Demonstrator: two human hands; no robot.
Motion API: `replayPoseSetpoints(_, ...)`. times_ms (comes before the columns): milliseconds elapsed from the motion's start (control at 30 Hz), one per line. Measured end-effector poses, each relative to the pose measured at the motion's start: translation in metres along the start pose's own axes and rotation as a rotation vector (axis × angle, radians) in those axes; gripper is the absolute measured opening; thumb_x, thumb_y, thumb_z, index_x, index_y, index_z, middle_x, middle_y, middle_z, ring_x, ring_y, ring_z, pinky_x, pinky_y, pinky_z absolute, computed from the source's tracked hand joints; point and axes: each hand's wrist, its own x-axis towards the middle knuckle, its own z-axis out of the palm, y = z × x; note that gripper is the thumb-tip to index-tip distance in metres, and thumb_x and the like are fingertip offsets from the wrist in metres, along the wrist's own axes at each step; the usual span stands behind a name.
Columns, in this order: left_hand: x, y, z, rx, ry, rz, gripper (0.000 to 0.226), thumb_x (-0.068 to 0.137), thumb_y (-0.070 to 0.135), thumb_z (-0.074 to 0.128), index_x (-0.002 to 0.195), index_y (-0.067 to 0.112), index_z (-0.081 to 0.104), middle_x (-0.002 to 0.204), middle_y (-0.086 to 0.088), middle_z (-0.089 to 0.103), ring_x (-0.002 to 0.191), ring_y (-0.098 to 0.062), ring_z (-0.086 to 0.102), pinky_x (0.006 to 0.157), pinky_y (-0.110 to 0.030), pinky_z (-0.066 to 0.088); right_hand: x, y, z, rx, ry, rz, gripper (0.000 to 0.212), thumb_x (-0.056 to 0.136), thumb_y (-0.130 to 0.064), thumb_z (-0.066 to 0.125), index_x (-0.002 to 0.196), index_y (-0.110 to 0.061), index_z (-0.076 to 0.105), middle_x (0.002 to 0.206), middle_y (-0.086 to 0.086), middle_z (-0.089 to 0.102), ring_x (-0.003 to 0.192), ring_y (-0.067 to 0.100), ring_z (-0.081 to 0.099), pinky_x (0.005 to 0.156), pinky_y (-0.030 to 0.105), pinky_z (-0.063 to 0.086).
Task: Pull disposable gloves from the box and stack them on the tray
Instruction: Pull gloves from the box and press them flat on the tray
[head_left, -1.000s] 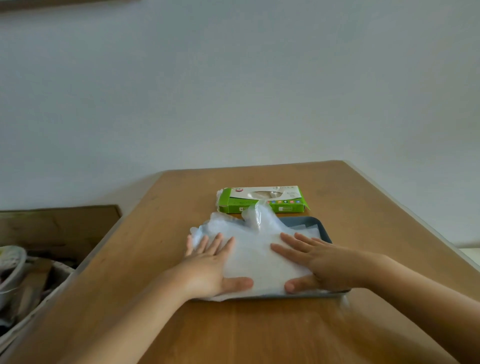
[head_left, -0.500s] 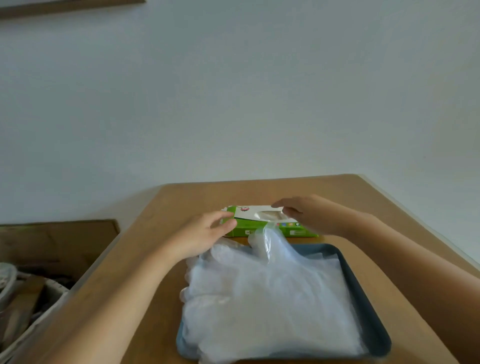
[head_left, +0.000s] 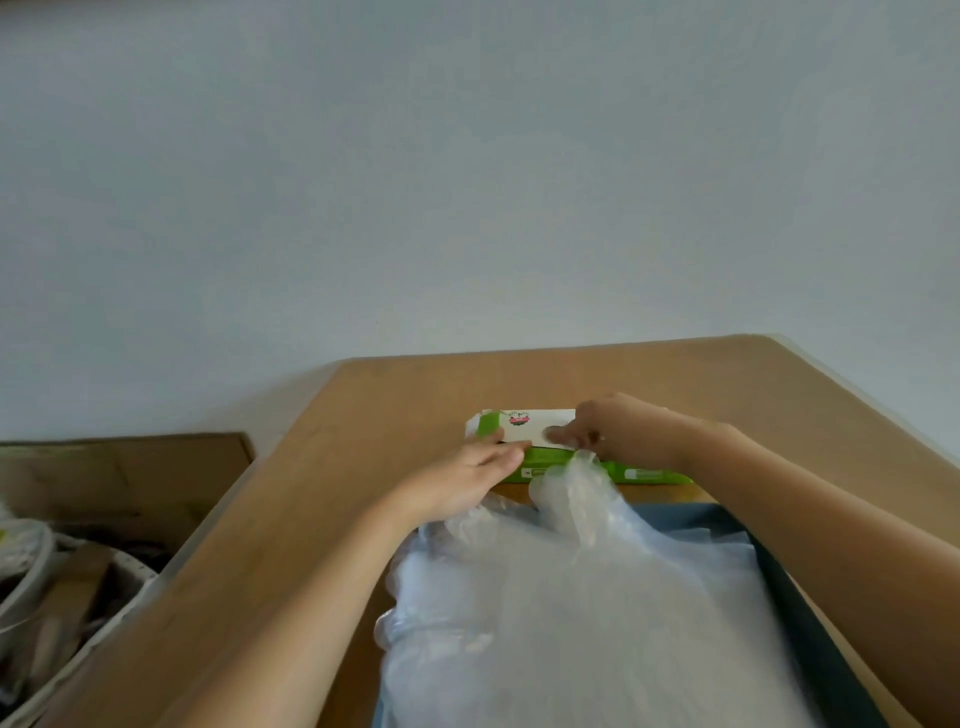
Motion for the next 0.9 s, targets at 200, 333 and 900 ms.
replayPoseSetpoints(200, 0.003, -0.005, 0.001, 0.002, -0.004, 0.009, 0.052, 0.095, 0.058, 0.026, 0.143, 0.041, 0.038, 0.159, 0.016, 0.006, 0.147, -0.005, -0.004, 0.121, -0.042, 0.001, 0.003, 0.009, 0.009, 0.158, 0.114, 0.012, 0.024, 0.091, -0.016, 0.059, 0.108, -0.025, 0.073, 0.071, -0.019, 0.048, 0.071, 0.003, 0.047, 0.059, 0.008, 0.031)
replayPoseSetpoints(333, 0.005, -0.009, 0.004, 0.000, 0.006, 0.035, 0.049, 0.097, 0.053, 0.028, 0.144, 0.040, 0.037, 0.160, 0.013, 0.006, 0.147, -0.007, -0.006, 0.120, -0.038, 0.000, 0.001, 0.010, 0.019, 0.234, 0.259, 0.040, 0.015, 0.088, -0.014, 0.062, 0.092, -0.019, 0.076, 0.078, -0.015, 0.058, 0.078, 0.009, 0.054, 0.067, 0.016, 0.038)
replayPoseSetpoints(900, 0.003, -0.009, 0.004, -0.017, -0.007, 0.015, 0.049, 0.097, 0.053, 0.027, 0.144, 0.043, 0.036, 0.159, 0.017, 0.007, 0.147, -0.005, -0.003, 0.121, -0.040, 0.001, -0.001, 0.009, 0.019, 0.395, 0.405, 0.149, 0.014, 0.091, -0.017, 0.059, 0.089, -0.015, 0.072, 0.068, -0.014, 0.055, 0.071, 0.010, 0.050, 0.055, 0.015, 0.033)
